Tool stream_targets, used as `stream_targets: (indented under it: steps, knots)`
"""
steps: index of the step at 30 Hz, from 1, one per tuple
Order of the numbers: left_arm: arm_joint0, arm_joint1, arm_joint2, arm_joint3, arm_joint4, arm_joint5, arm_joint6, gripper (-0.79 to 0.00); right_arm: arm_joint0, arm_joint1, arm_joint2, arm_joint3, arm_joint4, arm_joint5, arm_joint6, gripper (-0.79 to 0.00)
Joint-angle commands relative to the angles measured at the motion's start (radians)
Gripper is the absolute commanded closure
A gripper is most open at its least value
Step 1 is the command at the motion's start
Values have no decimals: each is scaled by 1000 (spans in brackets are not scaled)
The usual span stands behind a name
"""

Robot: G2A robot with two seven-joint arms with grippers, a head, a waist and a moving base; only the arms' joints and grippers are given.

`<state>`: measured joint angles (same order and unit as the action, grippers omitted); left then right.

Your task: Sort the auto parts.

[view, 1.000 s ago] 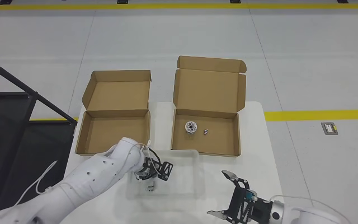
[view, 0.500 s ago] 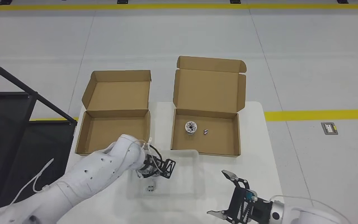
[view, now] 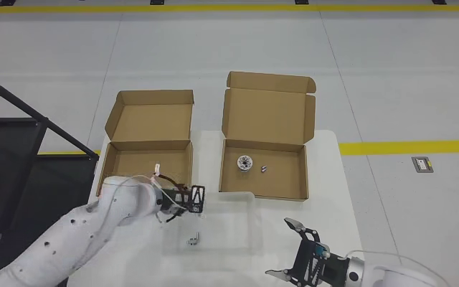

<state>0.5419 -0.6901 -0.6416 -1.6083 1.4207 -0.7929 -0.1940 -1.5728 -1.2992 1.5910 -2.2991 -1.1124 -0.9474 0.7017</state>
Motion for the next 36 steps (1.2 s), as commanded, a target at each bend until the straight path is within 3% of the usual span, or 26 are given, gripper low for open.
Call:
stream_targets:
  steps: [1,8,16,31,36]
  knots:
    - [80,49,-107,-30,-24,50,24,0,0,0,0,0,0,0,0,-785]
    - [347,161,-411,-43,-121,248,190,0,0,0,0,0,0,0,0,-785]
    - [626,219,-652,16,-209,394,336,0,0,0,0,0,0,0,0,-785]
    - [628,211,-640,33,-241,382,312,0,0,0,0,0,0,0,0,-785]
    - [527,172,-566,132,-320,347,216,0,0,0,0,0,0,0,0,-785]
